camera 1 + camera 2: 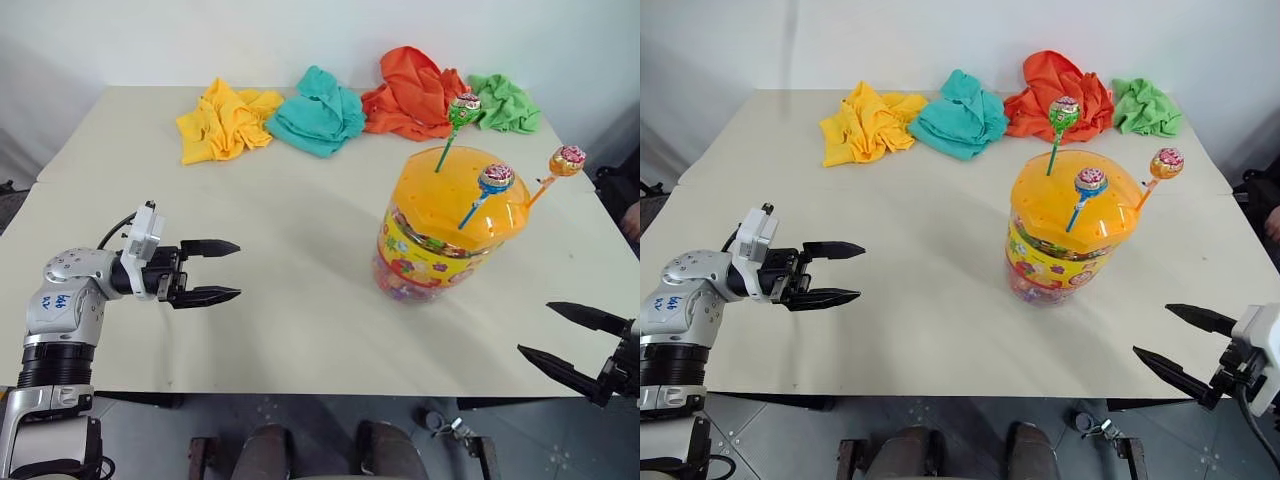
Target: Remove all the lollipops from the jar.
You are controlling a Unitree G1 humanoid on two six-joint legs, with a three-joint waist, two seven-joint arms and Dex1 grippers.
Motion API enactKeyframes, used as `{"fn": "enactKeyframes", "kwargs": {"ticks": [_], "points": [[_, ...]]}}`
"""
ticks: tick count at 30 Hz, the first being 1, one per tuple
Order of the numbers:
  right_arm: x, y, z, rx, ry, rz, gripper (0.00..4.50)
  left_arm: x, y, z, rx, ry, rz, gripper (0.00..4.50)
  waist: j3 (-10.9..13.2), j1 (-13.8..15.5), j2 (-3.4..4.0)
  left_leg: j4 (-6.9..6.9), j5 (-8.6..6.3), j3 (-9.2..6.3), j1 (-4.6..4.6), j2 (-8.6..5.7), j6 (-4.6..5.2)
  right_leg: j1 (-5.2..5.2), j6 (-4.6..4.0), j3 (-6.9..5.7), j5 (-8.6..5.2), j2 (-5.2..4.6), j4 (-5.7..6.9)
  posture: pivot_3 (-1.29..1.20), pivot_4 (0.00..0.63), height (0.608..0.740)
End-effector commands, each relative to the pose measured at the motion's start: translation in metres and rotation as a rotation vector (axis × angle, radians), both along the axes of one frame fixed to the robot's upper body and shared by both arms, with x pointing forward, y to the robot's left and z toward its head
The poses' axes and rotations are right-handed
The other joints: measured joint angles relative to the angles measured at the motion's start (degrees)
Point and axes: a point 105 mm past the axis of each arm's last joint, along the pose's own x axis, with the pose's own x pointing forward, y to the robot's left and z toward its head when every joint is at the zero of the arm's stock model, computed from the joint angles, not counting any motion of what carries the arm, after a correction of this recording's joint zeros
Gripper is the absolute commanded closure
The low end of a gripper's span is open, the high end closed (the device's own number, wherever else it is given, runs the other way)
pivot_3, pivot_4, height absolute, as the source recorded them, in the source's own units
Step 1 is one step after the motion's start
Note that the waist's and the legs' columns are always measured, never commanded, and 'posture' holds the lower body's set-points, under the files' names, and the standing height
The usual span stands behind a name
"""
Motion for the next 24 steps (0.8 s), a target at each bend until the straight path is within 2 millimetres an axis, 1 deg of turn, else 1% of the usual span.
{"fn": "enactKeyframes", "kwargs": {"ticks": [1,5,11,16,17,19,24], "points": [[-0.001,-0.001,0.012,-0.013,-0.040,-0.001,0.01,-0.001,0.000,0.012,-0.028,-0.047,-0.012,0.00,0.00,-0.04,0.00,0.00,0.00,0.00,0.00,0.00,0.00,0.00,0.00,0.00,0.00,0.00,0.00,0.00,0.150,0.740],[-0.001,-0.001,0.018,0.005,-0.064,-0.010,0.01,0.006,-0.001,0.009,0.004,-0.042,0.041,0.00,0.00,-0.07,0.00,0.00,0.00,0.01,0.01,0.00,0.00,0.00,0.00,0.00,0.00,0.00,0.00,0.00,0.150,0.740],[-0.002,0.000,0.030,0.031,-0.093,-0.015,0.01,0.005,-0.005,0.022,-0.022,-0.029,0.013,0.00,0.00,-0.06,0.00,0.00,0.00,0.00,0.01,0.00,0.00,0.00,0.00,0.01,0.00,0.00,0.01,0.00,0.150,0.740],[-0.006,0.002,0.035,0.042,-0.106,-0.017,0.01,0.010,-0.014,0.036,0.018,-0.092,-0.015,0.00,0.01,0.12,-0.01,0.03,0.00,-0.01,-0.01,0.00,0.00,0.01,0.00,0.00,0.00,0.00,0.01,0.00,0.150,0.740],[-0.007,0.002,0.037,0.043,-0.114,-0.023,0.01,0.011,-0.018,0.040,0.026,-0.102,-0.029,0.00,0.01,0.15,-0.01,0.03,0.00,-0.02,-0.01,-0.01,0.00,0.02,0.01,-0.01,0.00,0.00,0.01,0.00,0.150,0.740],[-0.006,0.002,0.040,0.053,-0.134,-0.044,0.01,0.013,-0.028,0.055,-0.001,-0.147,-0.071,0.00,0.01,0.14,-0.03,0.03,0.00,-0.01,-0.01,-0.01,0.00,0.02,0.01,0.00,0.01,0.00,0.01,0.00,0.150,0.740],[-0.008,0.005,0.043,0.077,-0.157,-0.051,0.01,0.026,-0.067,0.088,-0.005,-0.259,-0.157,0.00,0.03,0.32,-0.05,0.10,0.00,-0.02,-0.02,-0.04,0.01,0.05,0.03,-0.02,0.02,0.00,0.01,0.00,0.150,0.740]]}}
